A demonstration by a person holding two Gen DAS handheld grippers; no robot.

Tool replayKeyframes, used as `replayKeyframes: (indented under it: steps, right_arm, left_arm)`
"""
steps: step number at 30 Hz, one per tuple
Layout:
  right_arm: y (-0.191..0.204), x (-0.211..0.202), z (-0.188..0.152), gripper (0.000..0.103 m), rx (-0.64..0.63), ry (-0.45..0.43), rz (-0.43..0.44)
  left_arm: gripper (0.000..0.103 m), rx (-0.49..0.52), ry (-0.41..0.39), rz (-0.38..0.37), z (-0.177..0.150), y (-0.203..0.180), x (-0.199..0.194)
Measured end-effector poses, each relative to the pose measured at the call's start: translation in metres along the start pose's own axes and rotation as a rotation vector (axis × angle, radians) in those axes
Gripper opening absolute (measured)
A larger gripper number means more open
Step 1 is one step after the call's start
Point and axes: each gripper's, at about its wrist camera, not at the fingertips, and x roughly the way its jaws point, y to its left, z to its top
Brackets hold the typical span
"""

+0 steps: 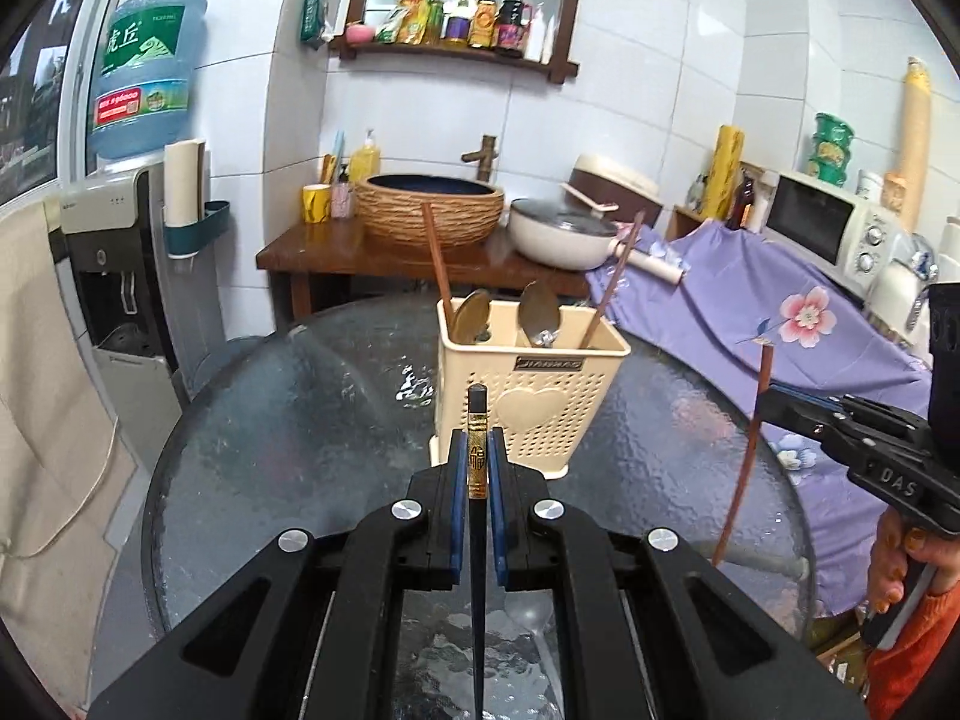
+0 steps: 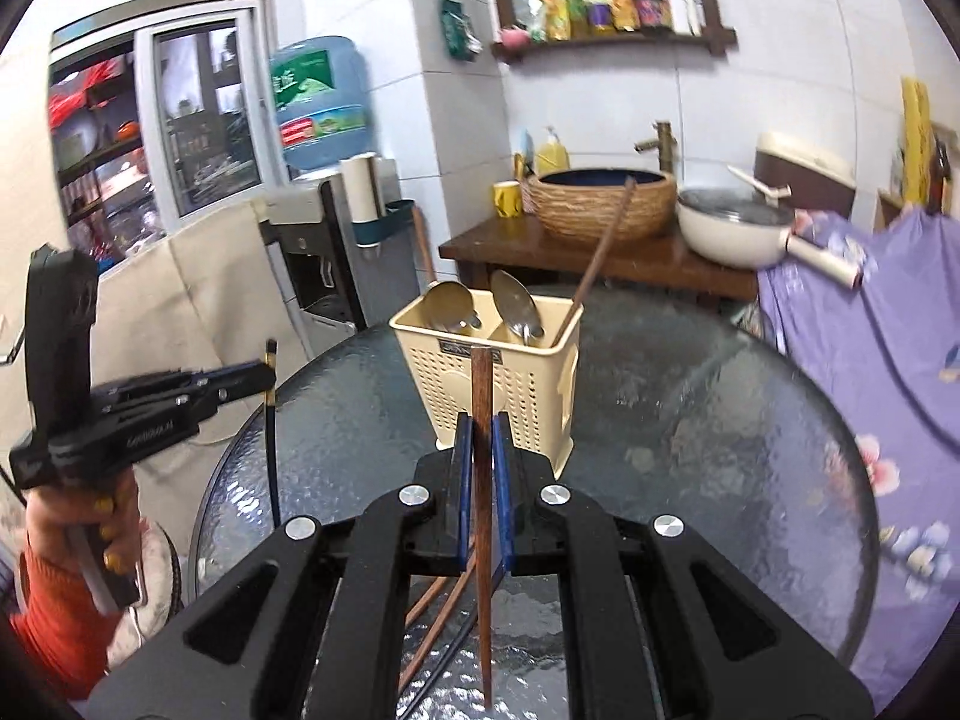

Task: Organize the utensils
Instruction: 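Carry the black utensil over the basket with left gripper while right gripper carries the chopstick there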

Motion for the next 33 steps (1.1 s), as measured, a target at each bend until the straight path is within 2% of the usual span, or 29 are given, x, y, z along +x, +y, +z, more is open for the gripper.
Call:
replayKeyframes:
  steps: [2,5,20,26,29,33]
  right_arm:
    - [0.002,-0.005,0.002,0.007,-0.018,0.003,-0.007]
    - [0.003,-0.008,0.005,0.007,-0.019,0.000,0.014]
    - [0.008,-0.008,0.025,0.007,-0.024,-0.019,0.008]
    - [0.007,-0.007,0.050,0.007,-0.018,-0.040,0.024]
    - [0.002,-0.009,0.068,0.007,0.007,-0.062,0.032]
    - [0.001,-0.018,0.107,0.007,0.009,-0.127,0.014]
  left_arm:
    - [0.007,-0.003,-0.004,-0.022,0.001,0.002,-0.006]
    - [0.007,0.005,-0.008,-0.015,0.002,0.003,-0.009]
    - [0.007,0.013,-0.036,-0.017,0.020,0.006,-0.015]
    - [0.007,0.010,-0.047,-0.039,0.049,0.008,-0.012]
    - [0.007,-0.003,-0.060,-0.068,0.073,0.010,-0.013]
    - [0.007,0.024,-0.105,-0.062,0.113,0.003,-0.021]
